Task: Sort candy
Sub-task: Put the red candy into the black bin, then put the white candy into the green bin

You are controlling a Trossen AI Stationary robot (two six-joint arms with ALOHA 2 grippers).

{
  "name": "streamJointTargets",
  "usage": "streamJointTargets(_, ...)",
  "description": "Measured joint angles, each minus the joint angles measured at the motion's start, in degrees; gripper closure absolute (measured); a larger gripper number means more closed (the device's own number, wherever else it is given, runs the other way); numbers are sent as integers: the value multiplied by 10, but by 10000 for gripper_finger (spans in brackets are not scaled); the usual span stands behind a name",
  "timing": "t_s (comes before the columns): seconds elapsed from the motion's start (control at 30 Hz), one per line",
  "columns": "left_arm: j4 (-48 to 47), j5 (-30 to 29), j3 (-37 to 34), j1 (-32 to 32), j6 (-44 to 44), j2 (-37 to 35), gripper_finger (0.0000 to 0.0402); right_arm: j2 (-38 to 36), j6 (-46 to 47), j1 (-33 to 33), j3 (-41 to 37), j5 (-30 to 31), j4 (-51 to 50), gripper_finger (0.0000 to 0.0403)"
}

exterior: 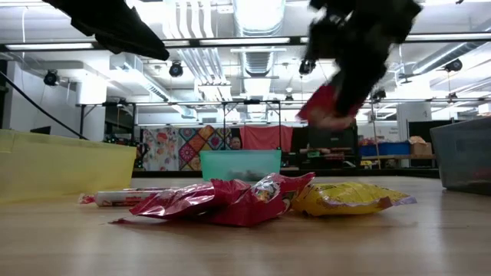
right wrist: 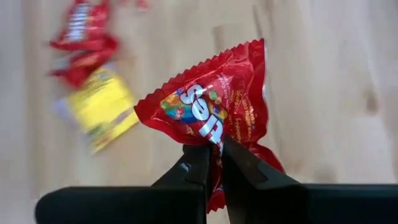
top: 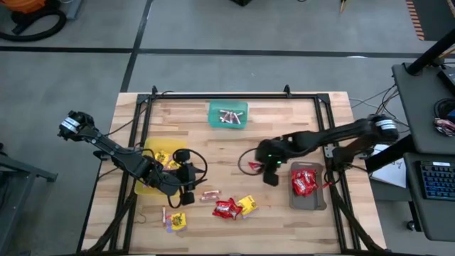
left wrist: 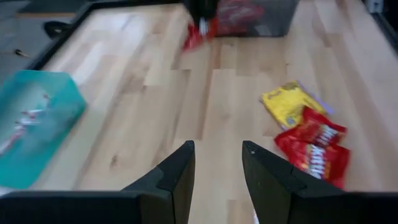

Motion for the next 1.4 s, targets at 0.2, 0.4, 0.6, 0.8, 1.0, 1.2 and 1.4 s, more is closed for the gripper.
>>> streamJointTargets(0.2,1,29,5,0,-6,-1,284,-98,163,16,1,-31,-226,384)
streamJointTargets(0.4,0,38,10,0,-6,-1,284,-161,306,57,-15,-26,-387,385)
streamJointTargets(0.6,0,42,12,0,-17,-1,284,-191,348,98,-58,0,-392,362)
streamJointTargets(0.8,-1,97,12,0,-73,-1,284,-183,357,113,-90,3,-392,281)
streamJointTargets(1.0,-1,182,12,-3,-206,-1,284,-180,337,114,-76,5,-351,223)
streamJointTargets(1.2,-1,267,12,-27,-415,17,284,-179,288,114,-61,6,-218,203)
streamJointTargets(1.4,-14,360,36,-85,-613,67,286,-164,222,113,-42,19,-129,202)
